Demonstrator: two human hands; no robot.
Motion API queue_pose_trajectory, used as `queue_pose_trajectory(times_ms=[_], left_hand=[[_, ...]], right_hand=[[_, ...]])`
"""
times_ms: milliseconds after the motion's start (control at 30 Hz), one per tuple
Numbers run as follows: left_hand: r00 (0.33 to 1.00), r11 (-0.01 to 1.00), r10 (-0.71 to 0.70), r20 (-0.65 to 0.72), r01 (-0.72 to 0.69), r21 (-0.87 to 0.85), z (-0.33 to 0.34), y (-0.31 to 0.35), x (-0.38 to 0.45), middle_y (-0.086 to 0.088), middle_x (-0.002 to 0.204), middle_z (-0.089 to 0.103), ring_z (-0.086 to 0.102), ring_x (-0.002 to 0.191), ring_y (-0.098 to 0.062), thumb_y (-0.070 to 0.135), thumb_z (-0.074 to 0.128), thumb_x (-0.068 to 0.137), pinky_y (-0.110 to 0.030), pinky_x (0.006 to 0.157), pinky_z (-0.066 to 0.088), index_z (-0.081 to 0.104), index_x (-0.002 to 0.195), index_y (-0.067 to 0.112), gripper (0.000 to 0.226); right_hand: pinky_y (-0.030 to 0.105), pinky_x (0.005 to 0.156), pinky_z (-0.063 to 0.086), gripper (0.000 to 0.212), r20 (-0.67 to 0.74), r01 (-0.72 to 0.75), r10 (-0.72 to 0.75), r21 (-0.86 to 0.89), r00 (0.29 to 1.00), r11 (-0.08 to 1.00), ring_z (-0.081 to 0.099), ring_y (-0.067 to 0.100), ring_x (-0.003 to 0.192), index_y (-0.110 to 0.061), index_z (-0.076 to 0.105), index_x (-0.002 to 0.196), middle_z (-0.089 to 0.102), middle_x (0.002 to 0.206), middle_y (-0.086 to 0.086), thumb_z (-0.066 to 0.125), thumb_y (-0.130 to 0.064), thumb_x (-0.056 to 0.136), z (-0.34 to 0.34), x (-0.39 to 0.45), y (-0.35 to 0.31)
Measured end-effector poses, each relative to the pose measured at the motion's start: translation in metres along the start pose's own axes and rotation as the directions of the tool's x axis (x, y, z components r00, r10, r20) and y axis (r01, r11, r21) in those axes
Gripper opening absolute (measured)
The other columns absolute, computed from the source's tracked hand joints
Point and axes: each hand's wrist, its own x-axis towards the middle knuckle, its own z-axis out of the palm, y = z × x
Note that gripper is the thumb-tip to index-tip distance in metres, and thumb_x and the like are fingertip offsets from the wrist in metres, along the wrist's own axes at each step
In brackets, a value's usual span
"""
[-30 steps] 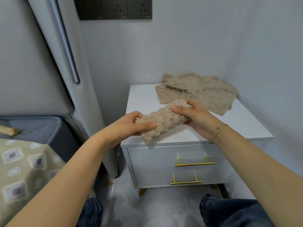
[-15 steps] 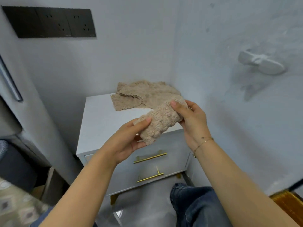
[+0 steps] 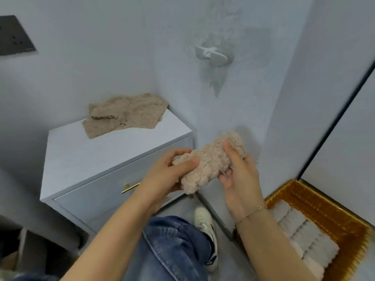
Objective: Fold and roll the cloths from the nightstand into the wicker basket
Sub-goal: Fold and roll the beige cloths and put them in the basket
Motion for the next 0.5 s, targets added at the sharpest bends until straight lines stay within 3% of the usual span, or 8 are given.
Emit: queue_pose_trajectory(times_ms=[167, 267, 367, 433, 500], left_hand=[[0.991, 0.991, -0.061, 0.118, 0.045, 0.127, 0.048, -0.015, 0.005, -0.018, 0.101, 0.072, 0.064, 0.085, -0.025, 0.029, 0.070, 0.086, -0.046, 0.088, 0.051, 0.071, 0.101, 0.008, 0.026], [0.977, 0.985, -0.084, 0.195, 0.052, 0.164, 0.083, -0.028, 0.013, -0.015, 0.098, 0.074, 0.070, 0.088, -0.025, 0.028, 0.069, 0.087, -0.039, 0.085, 0.056, 0.071, 0.101, 0.002, 0.030], [0.959, 0.978, -0.116, 0.259, 0.066, 0.196, 0.120, -0.041, 0.025, -0.011, 0.094, 0.075, 0.072, 0.086, -0.022, 0.028, 0.069, 0.088, -0.030, 0.075, 0.059, 0.071, 0.099, 0.002, 0.028], [0.945, 0.976, -0.135, 0.298, 0.075, 0.203, 0.143, -0.050, 0.035, -0.011, 0.095, 0.075, 0.072, 0.088, -0.024, 0.028, 0.068, 0.089, -0.032, 0.076, 0.060, 0.071, 0.099, 0.001, 0.028], [0.939, 0.974, -0.141, 0.314, 0.075, 0.214, 0.168, -0.063, 0.050, -0.015, 0.094, 0.074, 0.071, 0.089, -0.029, 0.030, 0.067, 0.089, -0.039, 0.079, 0.060, 0.070, 0.097, -0.004, 0.035]], right_hand=[[0.036, 0.086, 0.057, 0.043, -0.123, 0.015, -0.007, 0.065, 0.992, 0.998, 0.068, 0.021, 0.103, -0.008, 0.059, 0.123, 0.070, 0.113, 0.009, 0.072, -0.018, 0.083, -0.049, -0.006, -0.024], [0.037, 0.090, 0.055, 0.042, -0.196, 0.004, 0.014, 0.094, 0.981, 0.996, 0.067, 0.022, 0.104, -0.006, 0.063, 0.119, 0.071, 0.113, 0.008, 0.073, -0.020, 0.080, -0.083, -0.005, -0.036], [0.045, 0.099, 0.049, 0.066, -0.217, -0.042, 0.063, 0.102, 0.974, 0.994, 0.064, 0.027, 0.111, -0.008, 0.063, 0.120, 0.067, 0.119, 0.011, 0.085, -0.032, 0.063, -0.117, -0.002, -0.053], [0.043, 0.095, 0.052, 0.053, -0.238, -0.075, 0.088, 0.063, 0.967, 0.995, 0.064, 0.026, 0.109, -0.010, 0.063, 0.116, 0.067, 0.118, 0.012, 0.080, -0.032, 0.071, -0.138, 0.001, -0.065], [0.034, 0.076, 0.058, 0.033, -0.273, -0.089, 0.092, 0.025, 0.958, 0.996, 0.066, 0.023, 0.104, -0.011, 0.063, 0.115, 0.068, 0.115, 0.011, 0.067, -0.027, 0.086, -0.162, 0.008, -0.076]])
